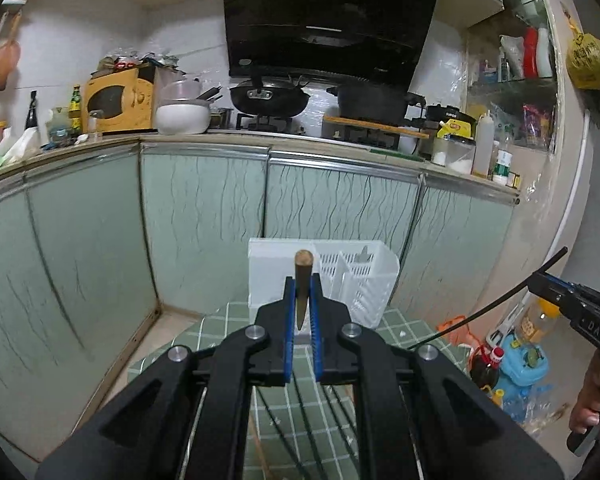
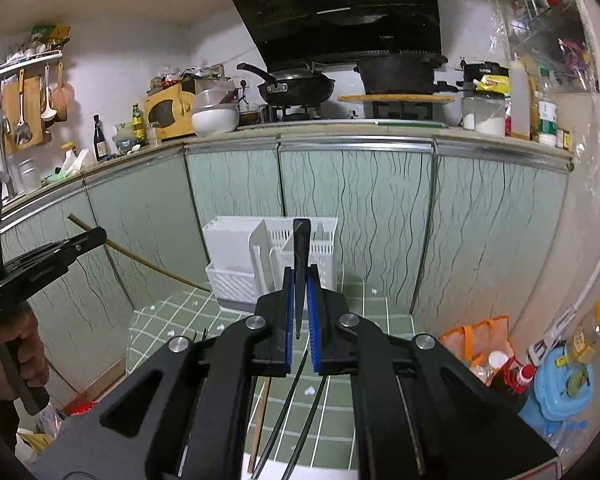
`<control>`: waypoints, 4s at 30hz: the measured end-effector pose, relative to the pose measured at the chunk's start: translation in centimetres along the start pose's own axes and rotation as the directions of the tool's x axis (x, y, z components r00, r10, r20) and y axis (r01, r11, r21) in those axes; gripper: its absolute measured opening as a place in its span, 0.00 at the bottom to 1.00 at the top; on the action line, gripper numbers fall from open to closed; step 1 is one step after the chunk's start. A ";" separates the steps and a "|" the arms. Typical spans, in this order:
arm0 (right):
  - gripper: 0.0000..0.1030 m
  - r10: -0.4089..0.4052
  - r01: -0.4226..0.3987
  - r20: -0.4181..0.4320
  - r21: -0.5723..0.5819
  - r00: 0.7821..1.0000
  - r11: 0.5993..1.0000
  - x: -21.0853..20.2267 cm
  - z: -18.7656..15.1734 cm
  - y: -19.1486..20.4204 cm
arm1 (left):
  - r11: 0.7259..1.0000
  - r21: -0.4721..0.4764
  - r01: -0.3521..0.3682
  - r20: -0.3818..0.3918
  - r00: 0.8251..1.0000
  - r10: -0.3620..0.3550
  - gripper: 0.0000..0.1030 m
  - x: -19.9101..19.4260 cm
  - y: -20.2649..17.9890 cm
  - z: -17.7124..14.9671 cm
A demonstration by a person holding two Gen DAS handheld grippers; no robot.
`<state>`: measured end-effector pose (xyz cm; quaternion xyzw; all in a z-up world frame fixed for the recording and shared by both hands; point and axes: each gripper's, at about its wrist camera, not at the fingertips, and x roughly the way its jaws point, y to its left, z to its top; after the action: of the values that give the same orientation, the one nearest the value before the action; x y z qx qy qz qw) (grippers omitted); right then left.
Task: Organize utensils
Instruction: 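Carry both chopsticks upright over the white utensil holder and lower them in, then open left tool and right tool to release chopsticks into the holder, then move both tools back over the remaining chopsticks on the cloth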
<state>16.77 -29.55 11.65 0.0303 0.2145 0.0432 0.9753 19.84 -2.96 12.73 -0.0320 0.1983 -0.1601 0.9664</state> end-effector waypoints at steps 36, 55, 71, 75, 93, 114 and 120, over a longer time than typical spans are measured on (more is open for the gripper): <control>0.68 -0.043 0.042 -0.100 -0.017 0.994 0.999 18.5 5.7 -4.4 | 0.986 0.139 0.091 -0.119 0.990 -0.075 0.85 19.1 -6.4 3.7; 0.92 -0.194 0.195 0.019 -0.039 0.981 0.980 6.0 3.9 -1.6 | 0.991 0.104 -0.090 0.026 0.996 0.088 0.95 6.9 -4.4 2.4; 0.92 -0.211 0.213 0.030 -0.054 0.977 0.976 -0.5 -1.6 1.5 | 0.984 0.098 -0.151 0.044 0.988 0.147 0.95 -1.1 -4.0 -2.6; 0.92 -0.207 0.207 0.013 -0.045 0.978 0.977 -1.2 -3.5 1.8 | 0.985 0.086 -0.147 0.053 0.988 0.143 0.95 -2.5 -3.7 -3.6; 0.92 -0.229 0.227 -0.010 -0.088 0.973 0.970 -2.5 -11.4 3.5 | 0.981 0.120 -0.151 0.031 0.988 0.148 0.95 -4.3 -4.5 -10.6; 0.92 -0.226 0.212 -0.122 -0.115 0.966 0.970 1.2 -19.6 4.4 | 0.986 0.081 -0.147 -0.128 0.979 0.157 0.95 -0.4 -1.4 -20.0; 0.92 -0.237 0.223 -0.153 -0.102 0.959 0.969 2.6 -21.7 3.8 | 0.984 0.082 -0.159 -0.145 0.975 0.170 0.95 0.4 -0.7 -21.9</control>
<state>9.69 -24.63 -8.81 -0.0392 0.2940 -0.0592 0.9532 11.34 -3.72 -7.44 0.0307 0.2672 -0.0885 0.9591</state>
